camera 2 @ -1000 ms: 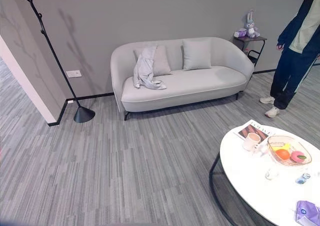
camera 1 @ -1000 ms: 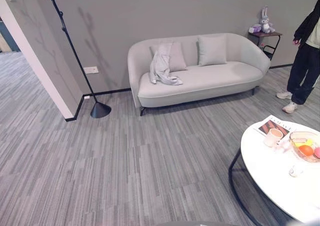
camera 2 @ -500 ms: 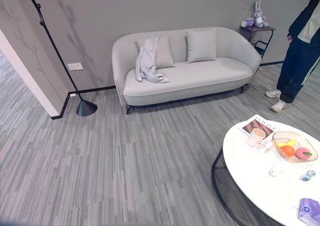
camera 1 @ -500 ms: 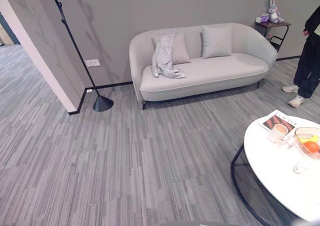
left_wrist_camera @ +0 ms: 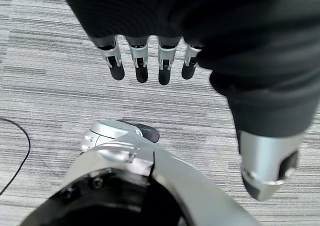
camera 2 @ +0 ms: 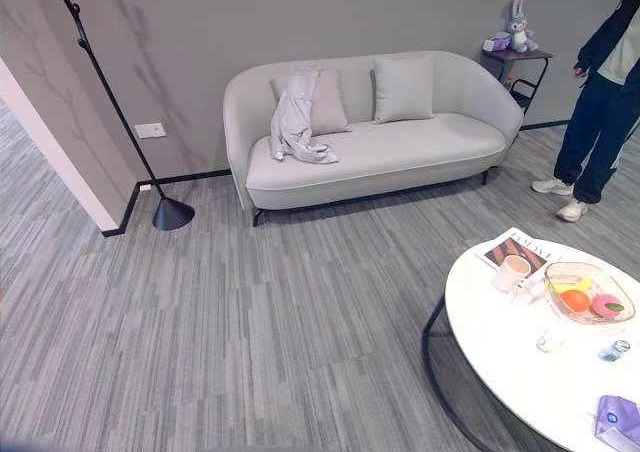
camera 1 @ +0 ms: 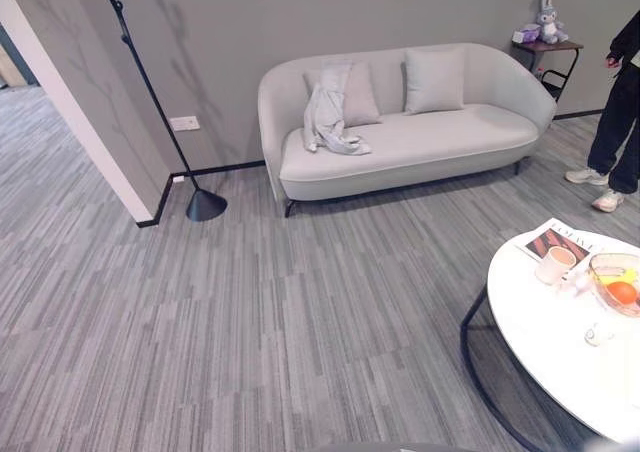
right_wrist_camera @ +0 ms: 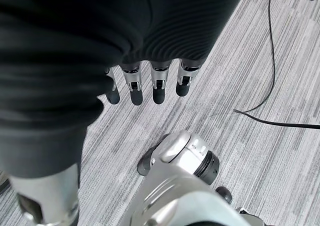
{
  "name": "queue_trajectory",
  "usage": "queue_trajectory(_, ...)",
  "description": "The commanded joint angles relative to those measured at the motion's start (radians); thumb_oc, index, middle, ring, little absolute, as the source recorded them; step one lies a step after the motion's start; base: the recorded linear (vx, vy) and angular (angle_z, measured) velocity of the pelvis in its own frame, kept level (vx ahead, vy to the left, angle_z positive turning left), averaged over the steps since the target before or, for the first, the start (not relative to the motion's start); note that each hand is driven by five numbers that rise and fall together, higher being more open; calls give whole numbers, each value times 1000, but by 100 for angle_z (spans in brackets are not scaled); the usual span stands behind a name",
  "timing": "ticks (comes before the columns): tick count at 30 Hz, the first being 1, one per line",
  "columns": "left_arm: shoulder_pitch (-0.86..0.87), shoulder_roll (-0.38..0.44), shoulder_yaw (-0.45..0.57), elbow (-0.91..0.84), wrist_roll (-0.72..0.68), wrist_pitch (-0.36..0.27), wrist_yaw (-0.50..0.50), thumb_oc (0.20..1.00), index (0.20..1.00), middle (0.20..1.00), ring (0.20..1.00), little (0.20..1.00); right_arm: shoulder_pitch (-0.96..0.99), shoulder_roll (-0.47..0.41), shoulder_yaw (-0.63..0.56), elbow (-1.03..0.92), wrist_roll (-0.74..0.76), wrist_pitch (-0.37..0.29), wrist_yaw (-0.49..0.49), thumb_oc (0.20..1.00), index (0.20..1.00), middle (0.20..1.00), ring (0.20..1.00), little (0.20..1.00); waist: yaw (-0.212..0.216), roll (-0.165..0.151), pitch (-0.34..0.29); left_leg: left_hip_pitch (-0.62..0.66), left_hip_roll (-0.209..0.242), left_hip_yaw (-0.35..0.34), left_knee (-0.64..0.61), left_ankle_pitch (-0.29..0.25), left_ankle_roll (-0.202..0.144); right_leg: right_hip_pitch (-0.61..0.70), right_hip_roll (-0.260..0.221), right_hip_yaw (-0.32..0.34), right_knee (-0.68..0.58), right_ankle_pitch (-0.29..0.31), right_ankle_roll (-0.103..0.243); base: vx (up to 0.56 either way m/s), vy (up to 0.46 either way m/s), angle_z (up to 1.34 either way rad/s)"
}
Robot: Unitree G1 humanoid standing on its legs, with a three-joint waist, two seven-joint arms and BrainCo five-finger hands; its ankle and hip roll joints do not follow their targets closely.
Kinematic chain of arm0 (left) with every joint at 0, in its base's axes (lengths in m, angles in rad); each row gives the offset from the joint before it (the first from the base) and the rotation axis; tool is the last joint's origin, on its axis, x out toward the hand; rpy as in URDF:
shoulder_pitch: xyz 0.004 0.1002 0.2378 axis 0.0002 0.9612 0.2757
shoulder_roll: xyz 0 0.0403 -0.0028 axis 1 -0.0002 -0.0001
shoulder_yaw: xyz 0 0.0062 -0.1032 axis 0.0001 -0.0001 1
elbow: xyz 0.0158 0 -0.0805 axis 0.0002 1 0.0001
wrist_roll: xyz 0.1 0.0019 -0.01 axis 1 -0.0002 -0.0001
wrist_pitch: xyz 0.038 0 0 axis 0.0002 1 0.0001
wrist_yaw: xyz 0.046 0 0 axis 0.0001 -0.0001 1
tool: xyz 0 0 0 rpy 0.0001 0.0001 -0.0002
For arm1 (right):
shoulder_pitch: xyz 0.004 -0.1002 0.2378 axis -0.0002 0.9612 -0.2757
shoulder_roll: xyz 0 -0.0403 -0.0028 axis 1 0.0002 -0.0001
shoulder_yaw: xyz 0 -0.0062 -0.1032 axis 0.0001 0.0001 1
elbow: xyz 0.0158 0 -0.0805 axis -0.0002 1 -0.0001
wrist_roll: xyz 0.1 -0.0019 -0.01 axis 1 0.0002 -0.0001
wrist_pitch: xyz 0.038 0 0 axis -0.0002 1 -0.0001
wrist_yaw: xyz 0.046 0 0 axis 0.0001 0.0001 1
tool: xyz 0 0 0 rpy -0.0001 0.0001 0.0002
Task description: Hang the clothes on the sofa on the clothes rack.
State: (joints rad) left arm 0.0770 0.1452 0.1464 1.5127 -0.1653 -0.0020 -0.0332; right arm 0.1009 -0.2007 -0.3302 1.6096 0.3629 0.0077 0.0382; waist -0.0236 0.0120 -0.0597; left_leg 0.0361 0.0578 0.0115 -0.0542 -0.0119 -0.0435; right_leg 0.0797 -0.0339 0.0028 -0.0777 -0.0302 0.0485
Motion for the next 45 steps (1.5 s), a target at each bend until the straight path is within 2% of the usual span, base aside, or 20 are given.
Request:
queue_trajectory(1, -48, -98, -6, 63, 34, -2, -10, 1000, 1000, 1000, 1000, 1000, -25, 14, -62, 90, -3, -11, -16, 1000, 1000, 1000, 1000, 1000, -6, -19, -11, -8, 95, 41, 105, 37, -13, -68, -11, -5, 14, 140, 7, -10, -55, 31)
queue_trajectory(2, -56, -101, -9, 58, 27, -4, -10, 1000, 1000, 1000, 1000, 1000, -23, 2, -60, 90, 2, -7, -22, 1000, 1000, 1000, 1000, 1000, -7, -23, 3, -26, 99, 48, 144, 38, -19, -60, -20, -13, 16, 143, 4, 47, -49, 32)
queue_trajectory(4, -69, -97, 2, 53, 5, -2, -13, 1000, 1000, 1000, 1000, 1000, -19, -12, -56, 90, -3, 1, -29, 1000, 1000, 1000, 1000, 1000, 15, -39, 23, -109, 65, 39, 161, 27, -41, -22, -37, -4, 9, 139, -4, 127, -58, 44)
queue_trajectory(5, -69, -94, 13, 56, -5, 1, -15, 1000, 1000, 1000, 1000, 1000, -16, -10, -56, 90, -5, 1, -30, 1000, 1000, 1000, 1000, 1000, 27, -41, 27, -135, 33, 28, 134, 14, -39, -5, -34, 6, 2, 132, -7, 193, -17, 40)
queue_trajectory(9, -66, -93, 39, 80, -32, 7, -19, 1000, 1000, 1000, 1000, 1000, -25, 6, -49, 90, 7, -4, -26, 1000, 1000, 1000, 1000, 1000, 86, -31, 55, -283, -74, 23, -15, 50, -18, 46, 19, 56, -1, 127, -21, 227, 16, 23)
queue_trajectory(11, -64, -92, 50, 90, -44, 9, -25, 1000, 1000, 1000, 1000, 1000, -33, 14, -45, 90, 15, -11, -24, 1000, 1000, 1000, 1000, 1000, 119, -34, 72, -366, -101, 34, -33, 39, -8, 83, 31, 77, 2, 121, -24, 279, 20, -18)
queue_trajectory(14, -52, -92, 71, 104, -49, 12, -26, 1000, 1000, 1000, 1000, 1000, -26, 13, -46, 90, 18, -14, -24, 1000, 1000, 1000, 1000, 1000, 149, -35, 75, -421, -106, 43, -33, 41, -9, 129, 36, 95, 7, 120, -26, 245, 38, -64)
queue_trajectory(16, -26, -84, 99, 124, -43, 11, -25, 1000, 1000, 1000, 1000, 1000, -12, 15, -49, 90, 14, -11, -24, 1000, 1000, 1000, 1000, 1000, 189, -52, 53, -445, -82, 33, -16, 85, -24, 176, 11, 118, 14, 142, -22, 610, 129, -118)
queue_trajectory(19, 16, -61, 129, 155, -44, 0, -7, 1000, 1000, 1000, 1000, 1000, 13, 14, -58, 90, 11, 4, -29, 1000, 1000, 1000, 1000, 1000, 210, -77, 2, -432, -66, -7, 48, 133, -39, 196, -43, 136, 39, 165, -24, 616, 188, -36)
queue_trajectory(24, -2, -42, 124, 143, -63, -22, 8, 1000, 1000, 1000, 1000, 1000, 1, 26, -54, 90, 18, 1, -10, 1000, 1000, 1000, 1000, 1000, 211, -72, -42, -362, -64, 14, 43, 126, -33, 172, -79, 101, 139, 164, -34, 537, 169, -43)
queue_trajectory(27, -25, -17, 101, 119, -56, -24, 26, 1000, 1000, 1000, 1000, 1000, -48, 15, -42, 73, 14, -15, 0, 1000, 1000, 1000, 1000, 1000, 196, -1, -26, -189, -61, 41, -17, 113, -22, 108, -86, 27, 439, 173, -52, 565, 298, -26)
queue_trajectory(30, -40, -3, 80, 99, -43, -26, 46, 1000, 1000, 1000, 1000, 1000, -80, 27, -20, 29, -7, -16, -2, 1000, 1000, 1000, 1000, 1000, 151, 79, 20, -50, -37, 50, -33, 71, -9, -56, -74, -42, 722, 136, -61, 384, 279, -27)
queue_trajectory(31, -40, -3, 80, 99, -43, -26, 46, 1000, 1000, 1000, 1000, 1000, -80, 27, -20, 29, -7, -16, -2, 1000, 1000, 1000, 1000, 1000, 151, 79, 20, -50, -37, 50, -33, 71, -9, -56, -74, -42, 722, 136, -61, 450, 195, -17)
queue_trajectory(32, -40, 1, 71, 94, -37, -31, 60, 1000, 1000, 1000, 1000, 1000, -92, 42, -6, 7, -21, -23, 3, 1000, 1000, 1000, 1000, 1000, 114, 115, 44, 8, -20, 47, -33, 65, -13, -173, -13, -66, 733, 105, -52, 424, 87, -4)
queue_trajectory(34, -37, 3, 66, 77, -40, -35, 65, 1000, 1000, 1000, 1000, 1000, -92, 37, -2, -11, -15, -27, 4, 1000, 1000, 1000, 1000, 1000, 70, 117, 79, 51, -32, 41, -33, 70, -17, -232, 13, -67, 656, 99, -35, 467, 18, 13)
queue_trajectory(38, -15, -5, 64, 75, -26, -34, 60, 1000, 1000, 1000, 1000, 1000, -83, 44, 1, -44, -14, -23, 10, 1000, 1000, 1000, 1000, 1000, 18, 106, 105, 131, -44, 13, -33, 34, -23, -301, -51, -75, 255, 115, -25, 429, -109, 53)
queue_trajectory(40, -13, -5, 63, 76, -26, -31, 56, 1000, 1000, 1000, 1000, 1000, -80, 44, -5, -50, -7, -20, 15, 1000, 1000, 1000, 1000, 1000, 7, 112, 111, 150, -32, 5, -33, 15, -25, -298, -55, -78, 172, 117, -21, 343, -109, -35)
queue_trajectory(41, -11, -2, 52, 91, -12, -33, 58, 1000, 1000, 1000, 1000, 1000, -81, 47, -9, -62, -6, -16, 21, 1000, 1000, 1000, 1000, 1000, -11, 124, 114, 184, -1, -6, -33, -8, -28, -357, -90, -97, 56, 132, -5, 450, -160, -20)
queue_trajectory(43, -17, -2, 30, 100, 2, -30, 56, 1000, 1000, 1000, 1000, 1000, -78, 56, -10, -57, -10, -15, 20, 1000, 1000, 1000, 1000, 1000, -35, 133, 112, 214, 22, -27, -33, -18, -26, -439, -115, -85, 5, 152, 6, 476, -169, -2)
queue_trajectory(45, -20, 2, 11, 113, 4, -31, 61, 1000, 1000, 1000, 1000, 1000, -73, 55, -2, -43, -24, -17, 22, 1000, 1000, 1000, 1000, 1000, -79, 141, 111, 262, 61, -43, -33, -25, -17, -509, -126, -24, 22, 186, 22, 461, -195, -6)
